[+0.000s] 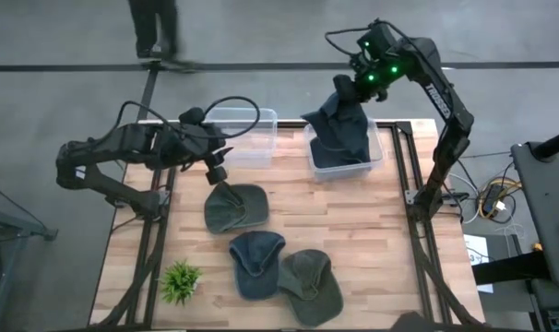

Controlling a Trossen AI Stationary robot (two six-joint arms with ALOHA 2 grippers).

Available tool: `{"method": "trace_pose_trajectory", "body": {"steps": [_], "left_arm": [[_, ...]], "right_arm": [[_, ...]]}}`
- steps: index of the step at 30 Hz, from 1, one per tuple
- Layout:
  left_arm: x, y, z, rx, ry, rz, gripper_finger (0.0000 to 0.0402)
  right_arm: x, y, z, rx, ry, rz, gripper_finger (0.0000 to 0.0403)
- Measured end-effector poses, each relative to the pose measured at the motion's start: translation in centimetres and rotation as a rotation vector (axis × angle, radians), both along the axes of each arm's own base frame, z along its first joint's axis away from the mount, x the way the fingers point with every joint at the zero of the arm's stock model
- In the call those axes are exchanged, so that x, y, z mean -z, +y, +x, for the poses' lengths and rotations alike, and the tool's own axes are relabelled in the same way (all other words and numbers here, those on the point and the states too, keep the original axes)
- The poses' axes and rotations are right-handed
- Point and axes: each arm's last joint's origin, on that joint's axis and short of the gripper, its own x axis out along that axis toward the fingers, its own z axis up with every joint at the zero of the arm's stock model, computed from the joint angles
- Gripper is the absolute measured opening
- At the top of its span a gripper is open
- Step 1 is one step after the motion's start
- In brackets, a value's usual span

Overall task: Pick & Place hat
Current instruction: Put the top blue cap into the right transparent bin

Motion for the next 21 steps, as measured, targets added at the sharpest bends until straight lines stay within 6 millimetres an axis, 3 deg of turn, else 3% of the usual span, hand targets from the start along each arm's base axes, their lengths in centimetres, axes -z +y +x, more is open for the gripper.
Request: {"method": "trace_pose_trajectory", "body": {"steps": [11, 21], "left_arm": [[2.4, 0.0, -0.4, 0.003, 0.081, 0.002, 0.0151], [2.3, 0.0, -1.3, 0.003, 0.055, 0.003, 0.0151]], "right_arm": [[2.5, -0.4, 0.9, -0.005, 0.041, 0.125, 0.0008], [2.7, 0.0, 1.1, -0.011, 0.03, 0.168, 0.0008]]}}
